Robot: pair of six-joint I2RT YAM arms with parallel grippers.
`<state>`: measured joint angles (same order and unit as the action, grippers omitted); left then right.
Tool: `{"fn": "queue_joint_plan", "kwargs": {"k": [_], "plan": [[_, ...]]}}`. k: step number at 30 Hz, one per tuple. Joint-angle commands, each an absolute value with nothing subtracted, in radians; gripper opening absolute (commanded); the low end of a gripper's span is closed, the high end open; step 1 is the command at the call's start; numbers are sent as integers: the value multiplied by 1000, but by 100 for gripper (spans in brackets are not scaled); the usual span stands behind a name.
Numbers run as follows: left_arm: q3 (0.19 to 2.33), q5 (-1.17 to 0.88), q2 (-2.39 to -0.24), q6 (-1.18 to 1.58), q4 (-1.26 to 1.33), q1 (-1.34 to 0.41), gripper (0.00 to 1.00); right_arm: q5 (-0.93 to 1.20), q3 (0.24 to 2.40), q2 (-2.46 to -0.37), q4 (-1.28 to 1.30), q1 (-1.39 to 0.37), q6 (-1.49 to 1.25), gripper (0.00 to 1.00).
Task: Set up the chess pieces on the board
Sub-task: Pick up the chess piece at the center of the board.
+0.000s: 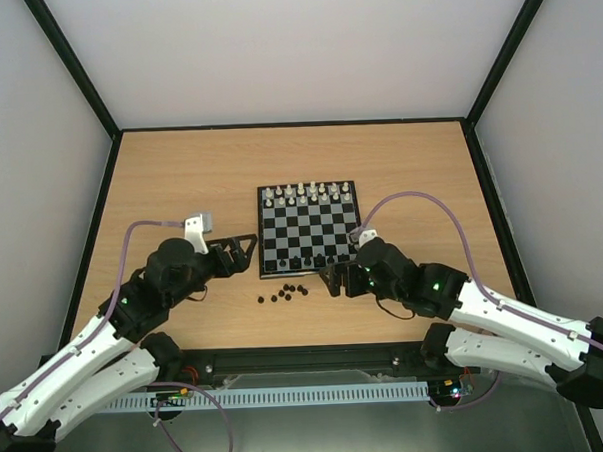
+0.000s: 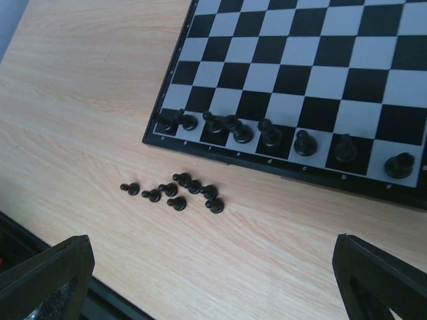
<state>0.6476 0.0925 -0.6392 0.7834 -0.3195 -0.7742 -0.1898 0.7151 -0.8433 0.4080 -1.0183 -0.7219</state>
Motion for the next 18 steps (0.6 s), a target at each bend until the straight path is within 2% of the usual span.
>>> {"fn": "queue_joint_plan", "kwargs": {"k": [1, 7, 10, 16, 18], "plan": [[644, 126, -656, 740, -343, -776, 100, -301, 723, -855, 446, -1018, -687, 99], [610, 110, -682, 771, -350, -776, 99, -280, 772, -1019, 432, -1018, -645, 99], [606, 134, -669, 776, -380, -776, 99, -271, 790, -1124, 424, -1018, -638, 86], [620, 198, -668, 781, -443, -776, 100, -245, 829, -1280, 387, -1020, -639, 45], [617, 194, -672, 787, -449, -776, 99, -241, 856, -1314, 396, -1027, -639, 39]]}}
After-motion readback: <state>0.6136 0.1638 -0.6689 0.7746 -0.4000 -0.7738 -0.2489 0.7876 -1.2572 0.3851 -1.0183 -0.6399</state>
